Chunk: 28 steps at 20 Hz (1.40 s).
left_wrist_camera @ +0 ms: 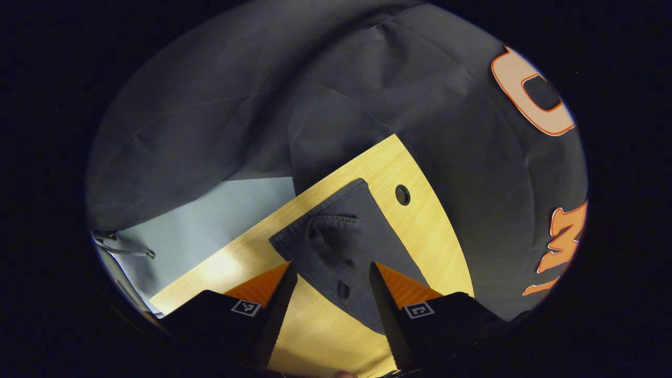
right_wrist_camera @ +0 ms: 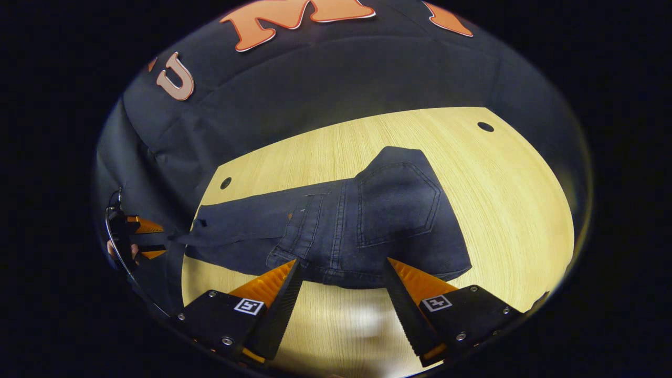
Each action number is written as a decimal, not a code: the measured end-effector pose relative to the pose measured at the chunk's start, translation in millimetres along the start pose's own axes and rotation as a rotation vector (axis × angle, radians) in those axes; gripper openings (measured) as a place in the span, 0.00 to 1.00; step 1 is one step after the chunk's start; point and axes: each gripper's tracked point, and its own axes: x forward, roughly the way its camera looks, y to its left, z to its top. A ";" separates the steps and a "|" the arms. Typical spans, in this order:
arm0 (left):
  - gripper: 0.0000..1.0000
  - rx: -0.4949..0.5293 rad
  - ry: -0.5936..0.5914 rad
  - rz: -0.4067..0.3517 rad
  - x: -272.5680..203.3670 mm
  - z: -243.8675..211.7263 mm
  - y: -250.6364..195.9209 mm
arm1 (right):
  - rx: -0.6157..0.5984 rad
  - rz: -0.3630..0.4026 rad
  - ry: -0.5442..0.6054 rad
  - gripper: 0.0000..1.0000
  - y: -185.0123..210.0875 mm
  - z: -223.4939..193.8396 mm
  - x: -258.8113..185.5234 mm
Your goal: Grasp the waist and the cuffs of the jeans and fold them to make the two legs overlap; first hold the waist and fold one-third of the jeans toward the cuffs, then hold the cuffs and fold the remaining one-third in the same direction to finish folding.
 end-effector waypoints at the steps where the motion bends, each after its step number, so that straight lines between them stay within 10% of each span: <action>1: 0.83 -0.020 0.006 0.017 12.3 0.6 3.2 | 0.005 0.006 -0.001 0.94 2.6 0.3 0.4; 9: 0.84 -0.108 0.093 0.245 103.1 -12.6 59.0 | -0.031 -0.015 -0.001 0.94 -8.1 -9.3 -8.4; 15: 0.81 0.015 0.122 0.429 103.2 -22.5 68.1 | 0.018 -0.022 -0.008 0.94 -18.2 -9.0 -7.1; 19: 0.22 0.122 0.046 0.311 115.6 -20.2 43.3 | 0.028 -0.025 -0.020 0.94 -21.3 -11.1 -11.7; 28: 0.05 0.157 -0.041 -0.060 60.6 -10.9 -5.1 | 0.081 -0.039 -0.060 0.93 -20.9 -9.4 -26.4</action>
